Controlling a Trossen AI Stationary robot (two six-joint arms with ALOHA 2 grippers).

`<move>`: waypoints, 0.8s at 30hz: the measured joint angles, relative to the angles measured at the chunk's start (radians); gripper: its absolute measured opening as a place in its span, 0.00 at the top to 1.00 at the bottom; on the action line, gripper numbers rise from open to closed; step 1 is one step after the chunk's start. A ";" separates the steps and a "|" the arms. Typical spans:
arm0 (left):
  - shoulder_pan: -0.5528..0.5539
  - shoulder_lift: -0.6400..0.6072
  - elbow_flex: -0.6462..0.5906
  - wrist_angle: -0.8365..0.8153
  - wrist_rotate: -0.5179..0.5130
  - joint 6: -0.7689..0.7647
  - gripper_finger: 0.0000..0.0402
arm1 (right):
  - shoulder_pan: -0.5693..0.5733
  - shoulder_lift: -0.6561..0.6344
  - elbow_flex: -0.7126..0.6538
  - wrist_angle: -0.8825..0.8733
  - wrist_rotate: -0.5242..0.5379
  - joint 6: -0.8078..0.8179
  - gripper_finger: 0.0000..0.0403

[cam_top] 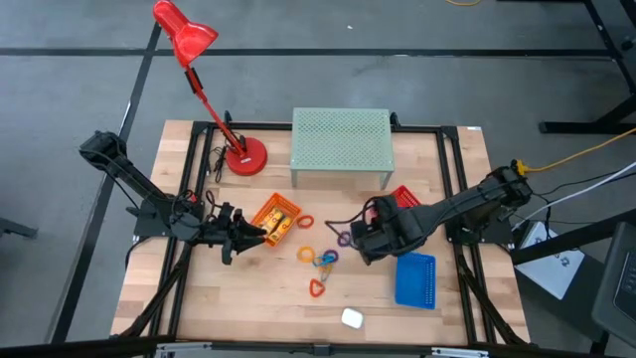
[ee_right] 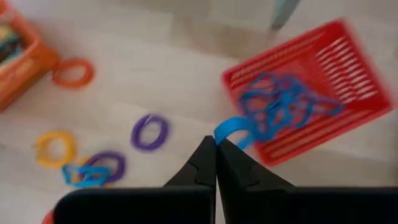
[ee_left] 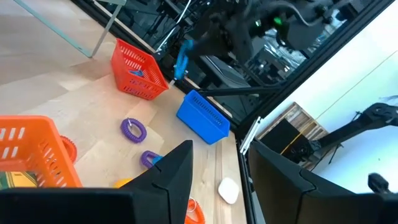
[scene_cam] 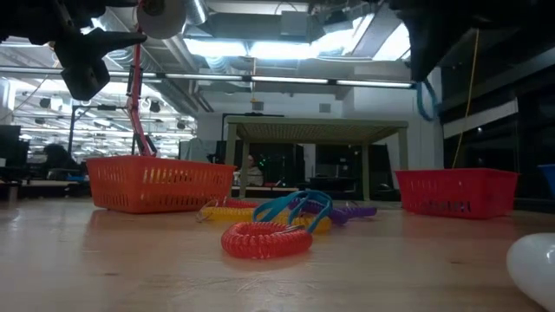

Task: Pick & Place Office Desk Supplies
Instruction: Put the blue rubber band into the red bin

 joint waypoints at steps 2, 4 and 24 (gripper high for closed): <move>0.000 0.000 0.000 0.001 0.002 -0.002 0.62 | 0.000 -0.032 -0.002 -0.035 0.042 0.015 1.00; 0.000 0.000 0.000 0.001 0.002 -0.010 0.62 | 0.000 -0.085 -0.021 -0.031 0.088 0.032 1.00; 0.000 0.000 0.000 -0.002 -0.033 -0.032 0.62 | 0.032 -0.590 -1.041 0.948 0.211 0.206 1.00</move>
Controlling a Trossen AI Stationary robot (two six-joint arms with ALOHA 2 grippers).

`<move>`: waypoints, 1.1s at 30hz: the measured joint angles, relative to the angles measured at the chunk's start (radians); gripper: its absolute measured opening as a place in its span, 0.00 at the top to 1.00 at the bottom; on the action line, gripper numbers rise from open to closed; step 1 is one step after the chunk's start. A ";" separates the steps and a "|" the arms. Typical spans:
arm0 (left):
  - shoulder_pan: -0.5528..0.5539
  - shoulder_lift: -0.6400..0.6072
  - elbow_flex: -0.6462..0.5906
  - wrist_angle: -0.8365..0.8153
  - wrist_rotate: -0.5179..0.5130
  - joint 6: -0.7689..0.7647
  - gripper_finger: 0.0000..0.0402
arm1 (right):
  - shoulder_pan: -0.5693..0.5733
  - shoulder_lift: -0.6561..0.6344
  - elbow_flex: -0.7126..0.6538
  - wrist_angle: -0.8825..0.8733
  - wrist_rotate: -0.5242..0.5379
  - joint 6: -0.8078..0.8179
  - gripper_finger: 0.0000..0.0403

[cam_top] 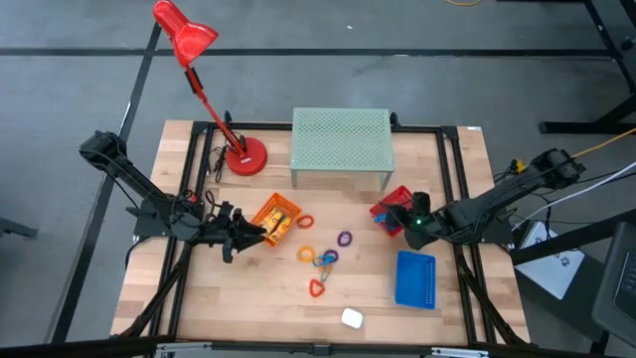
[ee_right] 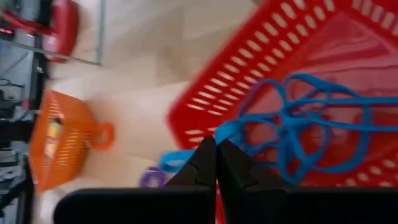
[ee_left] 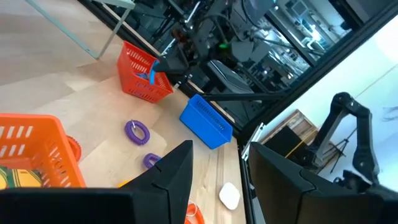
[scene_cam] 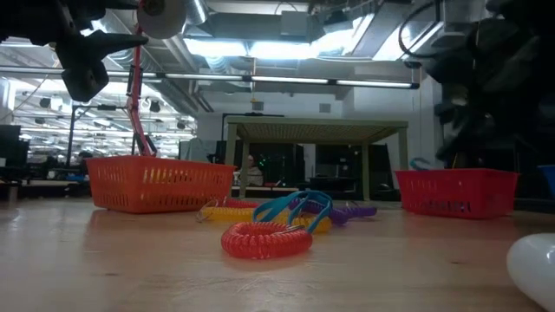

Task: Pick & Place Office Desk Supplies
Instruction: Put the blue rubber band into the red bin

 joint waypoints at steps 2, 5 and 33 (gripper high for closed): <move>0.000 0.000 0.000 -0.001 -0.012 -0.010 0.62 | 0.000 0.000 -0.013 -0.001 -0.010 0.006 1.00; 0.000 0.000 0.000 -0.003 -0.040 -0.022 0.62 | 0.000 -0.003 -0.022 -0.004 -0.025 -0.017 1.00; 0.000 0.000 0.000 -0.030 -0.072 -0.092 0.62 | 0.000 -0.083 -0.107 0.044 -0.003 0.001 0.77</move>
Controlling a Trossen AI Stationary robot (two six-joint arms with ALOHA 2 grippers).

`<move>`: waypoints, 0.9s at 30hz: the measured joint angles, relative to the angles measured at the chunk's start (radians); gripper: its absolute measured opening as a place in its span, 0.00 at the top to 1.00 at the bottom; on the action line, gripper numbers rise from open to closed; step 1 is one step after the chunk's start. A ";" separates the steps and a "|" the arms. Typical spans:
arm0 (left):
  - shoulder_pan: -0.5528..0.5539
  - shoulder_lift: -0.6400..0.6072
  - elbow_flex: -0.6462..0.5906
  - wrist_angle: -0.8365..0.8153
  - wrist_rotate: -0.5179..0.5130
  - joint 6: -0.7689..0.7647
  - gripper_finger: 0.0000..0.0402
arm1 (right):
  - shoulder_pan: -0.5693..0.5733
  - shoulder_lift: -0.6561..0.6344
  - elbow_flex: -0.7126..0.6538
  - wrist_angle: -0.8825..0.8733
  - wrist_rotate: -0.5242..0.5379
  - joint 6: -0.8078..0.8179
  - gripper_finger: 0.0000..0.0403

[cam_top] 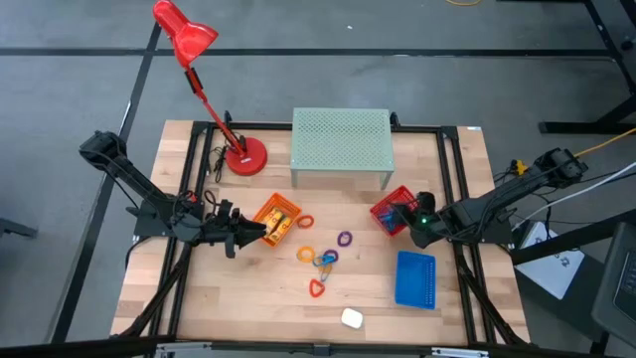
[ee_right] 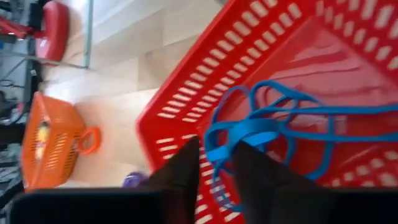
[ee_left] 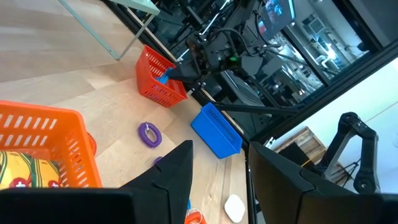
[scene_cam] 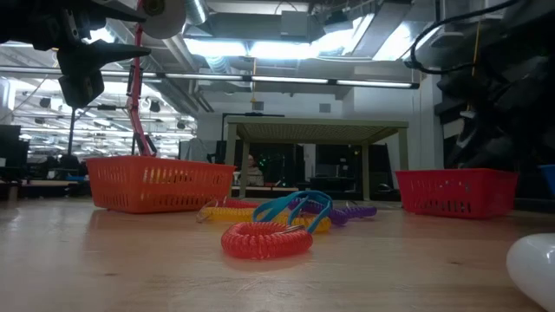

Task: Pick & Place Office Desk Supplies
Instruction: Put the blue rubber band into the red bin

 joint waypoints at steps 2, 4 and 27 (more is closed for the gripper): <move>0.000 0.000 0.000 0.000 0.001 0.000 0.62 | 0.000 0.000 0.000 0.029 0.001 -0.009 0.67; 0.000 0.000 0.000 0.000 0.001 0.000 0.62 | 0.000 0.000 0.010 0.060 0.003 -0.036 0.59; 0.000 0.000 0.000 -0.011 0.056 0.001 0.62 | 0.000 0.000 0.376 -0.275 0.177 -0.211 0.48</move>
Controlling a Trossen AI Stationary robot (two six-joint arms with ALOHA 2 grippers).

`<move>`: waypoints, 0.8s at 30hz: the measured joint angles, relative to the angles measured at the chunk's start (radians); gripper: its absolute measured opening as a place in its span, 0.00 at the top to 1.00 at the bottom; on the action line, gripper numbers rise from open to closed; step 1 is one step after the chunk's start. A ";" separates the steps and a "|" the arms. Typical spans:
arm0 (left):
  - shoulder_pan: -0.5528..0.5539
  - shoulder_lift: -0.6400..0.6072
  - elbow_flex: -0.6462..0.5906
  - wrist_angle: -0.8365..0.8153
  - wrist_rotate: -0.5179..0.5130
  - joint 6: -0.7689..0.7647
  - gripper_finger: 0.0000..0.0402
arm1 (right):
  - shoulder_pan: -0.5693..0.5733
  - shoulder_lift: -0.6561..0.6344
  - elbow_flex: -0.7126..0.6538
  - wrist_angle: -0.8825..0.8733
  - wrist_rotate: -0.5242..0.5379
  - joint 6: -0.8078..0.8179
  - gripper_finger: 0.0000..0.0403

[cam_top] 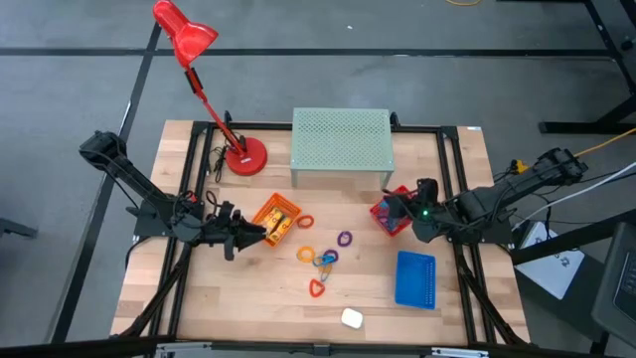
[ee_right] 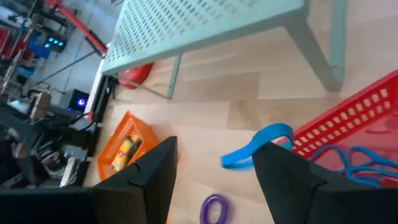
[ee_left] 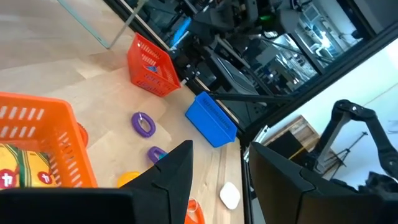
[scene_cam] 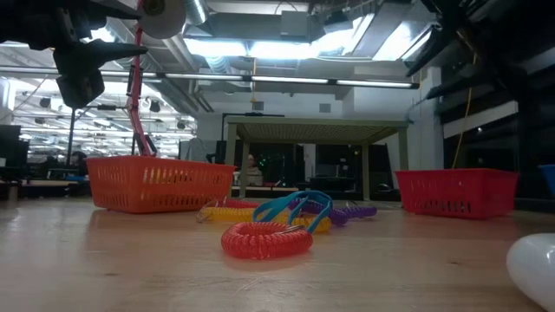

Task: Pick & Place Office Desk Supplies
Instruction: Put the blue rubber band into the red bin

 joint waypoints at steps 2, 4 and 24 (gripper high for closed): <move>0.000 0.000 0.000 0.000 0.006 -0.005 0.62 | -0.002 0.000 0.000 -0.044 -0.034 0.042 0.48; 0.000 0.000 0.000 0.000 0.006 -0.007 0.62 | -0.009 0.015 0.000 -0.136 -0.119 0.118 0.48; 0.000 0.000 0.000 -0.004 -0.026 -0.001 0.62 | -0.082 0.063 -0.071 -0.272 -0.562 0.221 0.48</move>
